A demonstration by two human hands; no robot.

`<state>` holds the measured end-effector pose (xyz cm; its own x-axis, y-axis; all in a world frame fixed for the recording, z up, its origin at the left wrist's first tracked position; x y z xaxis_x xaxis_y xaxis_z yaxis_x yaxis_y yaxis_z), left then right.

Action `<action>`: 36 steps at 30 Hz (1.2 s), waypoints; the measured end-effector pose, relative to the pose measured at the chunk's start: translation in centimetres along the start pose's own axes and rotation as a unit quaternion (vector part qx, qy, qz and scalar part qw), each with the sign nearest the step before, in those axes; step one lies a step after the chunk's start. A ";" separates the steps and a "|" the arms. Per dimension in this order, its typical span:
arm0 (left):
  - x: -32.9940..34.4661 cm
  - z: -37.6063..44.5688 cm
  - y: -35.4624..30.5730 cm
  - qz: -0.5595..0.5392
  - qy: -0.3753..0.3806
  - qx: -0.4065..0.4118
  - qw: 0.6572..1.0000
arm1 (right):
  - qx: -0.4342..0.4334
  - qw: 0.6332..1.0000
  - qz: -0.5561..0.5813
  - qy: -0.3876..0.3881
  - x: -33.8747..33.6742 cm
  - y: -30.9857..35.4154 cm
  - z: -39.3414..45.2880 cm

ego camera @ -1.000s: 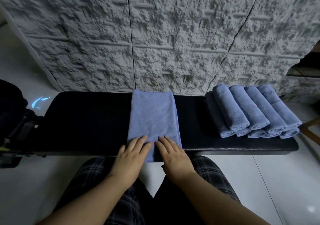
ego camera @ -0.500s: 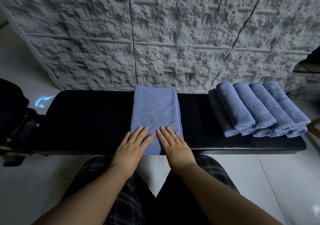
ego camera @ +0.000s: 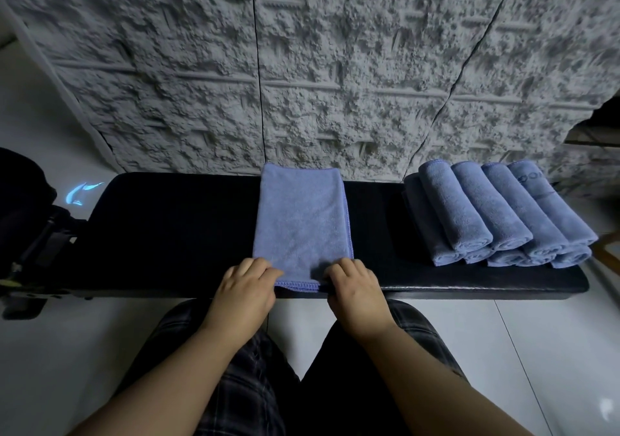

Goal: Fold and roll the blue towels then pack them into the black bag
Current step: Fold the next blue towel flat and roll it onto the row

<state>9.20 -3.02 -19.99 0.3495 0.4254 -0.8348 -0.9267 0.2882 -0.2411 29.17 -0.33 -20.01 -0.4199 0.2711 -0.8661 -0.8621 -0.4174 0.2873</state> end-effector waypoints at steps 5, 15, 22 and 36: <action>-0.2 0.1 1.1 -0.086 0.009 -0.087 0.992 | 0.073 0.995 0.066 0.026 -0.5 -1.5 -0.2; 0.1 0.5 1.2 -0.137 -0.014 -0.261 0.955 | 0.263 0.945 0.188 0.041 -0.5 -1.6 0.3; -0.6 0.9 0.7 -0.047 -0.039 -0.169 0.984 | 0.217 0.972 0.088 0.025 0.0 -1.0 0.4; 0.7 0.0 0.8 -0.060 -0.003 -0.087 0.994 | 0.055 0.996 0.041 -0.063 -0.1 -0.2 0.3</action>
<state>8.69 -2.47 -20.72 0.4595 0.4019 -0.7921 -0.8879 0.1845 -0.4215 29.31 0.01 -19.89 -0.5160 0.3492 -0.7822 -0.8466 -0.3469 0.4036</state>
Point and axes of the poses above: each hand's wrist, its own z-axis towards the middle knuckle, its own x-axis out of the palm, y = z × x, the point moved 1 cm from there along z, towards the middle knuckle, and after that the axes turned 13 degrees about -y, right-handed, at the moved point
